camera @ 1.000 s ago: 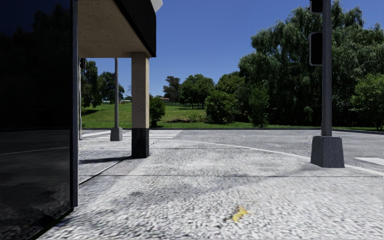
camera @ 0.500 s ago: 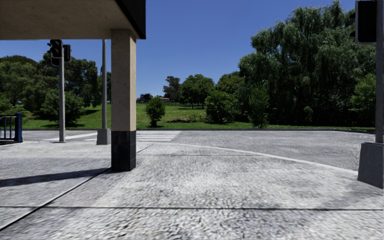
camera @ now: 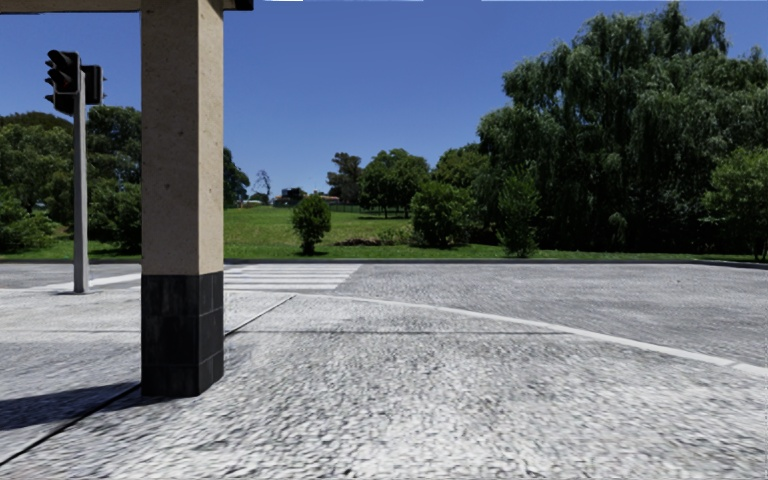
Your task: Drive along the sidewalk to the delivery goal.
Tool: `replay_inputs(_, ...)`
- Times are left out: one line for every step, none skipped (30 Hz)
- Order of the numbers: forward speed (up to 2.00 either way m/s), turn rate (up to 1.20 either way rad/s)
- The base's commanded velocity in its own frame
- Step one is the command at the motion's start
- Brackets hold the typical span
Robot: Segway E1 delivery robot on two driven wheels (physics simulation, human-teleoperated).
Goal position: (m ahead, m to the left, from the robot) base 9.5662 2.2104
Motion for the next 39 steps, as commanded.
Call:
replay_inputs(2.0, 0.27)
replay_inputs(2.0, 0.28)
replay_inputs(2.0, 0.28)
replay_inputs(2.0, 0.28)
replay_inputs(2.0, 0.28)
replay_inputs(2.0, 0.28)
replay_inputs(2.0, 0.28)
replay_inputs(2.0, 0.31)
replay_inputs(2.0, 0.32)
replay_inputs(2.0, 0.32)
replay_inputs(2.0, 0.32)
replay_inputs(2.0, 0.32)
replay_inputs(2.0, 0.32)
replay_inputs(2.0, 0.32)
replay_inputs(2.0, 0.32)
replay_inputs(2.0, 0.34)
replay_inputs(2.0, 0.43)
replay_inputs(2.0, 0.43)
replay_inputs(2.0, 0.5)
replay_inputs(2.0, 0.56)
replay_inputs(2.0, 0.58)
replay_inputs(2.0, 0.58)
replay_inputs(2.0, 0.59)
replay_inputs(2.0, 0.59)
replay_inputs(2.0, 0.59)
replay_inputs(2.0, 0.59)
replay_inputs(2.0, 0.59)
replay_inputs(2.0, 0.59)
replay_inputs(2.0, 0.59)
replay_inputs(2.0, 0.59)
replay_inputs(2.0, 0.58)
replay_inputs(2.0, 0.49)
replay_inputs(2.0, 0.49)
replay_inputs(2.0, 0.33)
replay_inputs(2.0, 0.0)
replay_inputs(2.0, 0.0)
replay_inputs(2.0, 0.0)
replay_inputs(2.0, 0.0)
replay_inputs(2.0, 0.0)
